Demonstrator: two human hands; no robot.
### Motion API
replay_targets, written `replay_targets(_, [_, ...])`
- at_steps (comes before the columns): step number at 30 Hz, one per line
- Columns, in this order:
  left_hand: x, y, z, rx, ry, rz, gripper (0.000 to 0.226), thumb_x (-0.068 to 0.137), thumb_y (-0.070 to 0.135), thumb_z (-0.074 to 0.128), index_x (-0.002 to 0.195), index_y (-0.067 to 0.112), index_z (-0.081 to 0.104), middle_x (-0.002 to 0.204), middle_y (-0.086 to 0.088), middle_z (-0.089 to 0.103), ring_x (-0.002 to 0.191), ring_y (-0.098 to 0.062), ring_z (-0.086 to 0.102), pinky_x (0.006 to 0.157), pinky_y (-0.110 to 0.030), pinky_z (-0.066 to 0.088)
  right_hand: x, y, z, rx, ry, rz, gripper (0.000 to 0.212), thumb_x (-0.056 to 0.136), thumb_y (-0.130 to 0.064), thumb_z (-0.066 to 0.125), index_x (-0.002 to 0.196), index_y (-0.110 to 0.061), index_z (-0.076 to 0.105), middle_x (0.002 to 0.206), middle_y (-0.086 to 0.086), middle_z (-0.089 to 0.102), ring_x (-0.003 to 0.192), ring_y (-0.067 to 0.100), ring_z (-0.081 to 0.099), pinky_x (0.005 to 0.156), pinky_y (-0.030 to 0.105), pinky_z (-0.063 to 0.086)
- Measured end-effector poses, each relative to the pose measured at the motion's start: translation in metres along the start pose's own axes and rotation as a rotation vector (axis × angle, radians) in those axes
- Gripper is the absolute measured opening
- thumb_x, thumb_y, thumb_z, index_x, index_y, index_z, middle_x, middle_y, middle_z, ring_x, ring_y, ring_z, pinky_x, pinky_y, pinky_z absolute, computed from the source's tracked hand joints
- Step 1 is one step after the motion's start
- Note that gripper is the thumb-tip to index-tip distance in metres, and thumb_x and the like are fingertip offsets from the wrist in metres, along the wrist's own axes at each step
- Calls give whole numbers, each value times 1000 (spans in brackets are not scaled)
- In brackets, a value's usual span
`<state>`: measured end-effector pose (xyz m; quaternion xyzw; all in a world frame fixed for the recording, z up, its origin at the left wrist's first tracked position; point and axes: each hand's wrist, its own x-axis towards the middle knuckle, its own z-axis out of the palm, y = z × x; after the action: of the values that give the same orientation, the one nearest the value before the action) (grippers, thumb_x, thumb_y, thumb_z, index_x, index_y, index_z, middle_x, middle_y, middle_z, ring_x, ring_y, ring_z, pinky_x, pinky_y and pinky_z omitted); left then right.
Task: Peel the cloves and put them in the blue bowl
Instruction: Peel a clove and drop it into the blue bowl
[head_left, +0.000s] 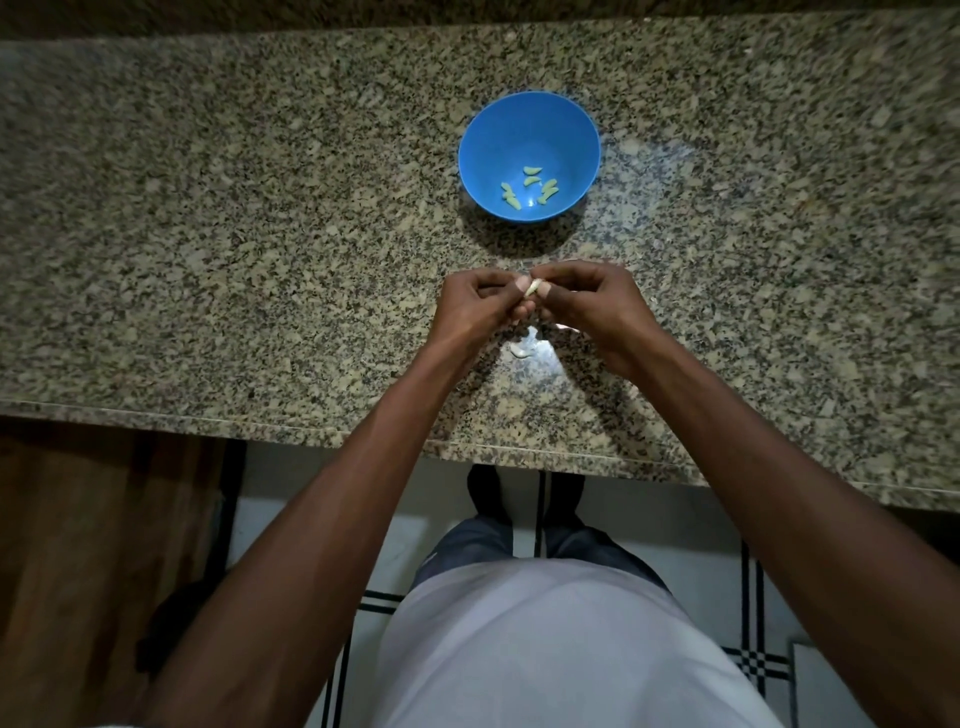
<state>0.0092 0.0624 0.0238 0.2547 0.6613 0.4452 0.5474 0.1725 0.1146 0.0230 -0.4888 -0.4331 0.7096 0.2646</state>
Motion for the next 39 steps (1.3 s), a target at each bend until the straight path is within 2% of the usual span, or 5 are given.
replay_targets(7, [0, -7, 12, 53, 69, 83, 8, 92, 10, 78, 98, 6, 77, 93, -20, 77, 93, -42, 74, 86, -48, 63, -1, 3, 1, 151, 99, 88, 38, 87, -3, 82, 123, -5, 70, 111, 26, 74, 93, 29, 74, 80, 34, 63])
replay_targets(14, [-3, -2, 4, 107, -66, 125, 22, 92, 7, 76, 112, -3, 75, 100, -19, 78, 89, -26, 75, 85, -37, 63, -1, 3, -8, 211, 88, 170, 27, 89, -7, 80, 114, -1, 73, 111, 18, 77, 99, 28, 77, 85, 34, 63])
replay_targets(19, [0, 4, 9, 352, 5, 229, 21, 89, 12, 81, 104, -1, 76, 86, -10, 79, 74, -20, 78, 72, -37, 66, 0, 5, -9, 118, 95, 81, 22, 87, -7, 82, 107, -2, 77, 103, 17, 79, 93, 27, 77, 84, 36, 63])
replay_targets(28, [10, 2, 12, 382, -71, 169, 14, 93, 8, 75, 101, -3, 76, 85, -13, 79, 78, -26, 79, 77, -45, 65, 1, 14, -14, -63, 143, -75, 22, 86, -12, 84, 108, -10, 80, 109, 10, 79, 100, 26, 77, 94, 47, 62])
replay_targets(39, [0, -16, 30, 458, 71, 235, 24, 91, 30, 77, 100, 8, 77, 85, -3, 77, 77, -12, 76, 68, -40, 66, -8, 13, -20, -91, 89, -48, 30, 91, -7, 79, 120, -1, 75, 113, 12, 77, 100, 23, 77, 80, 28, 63])
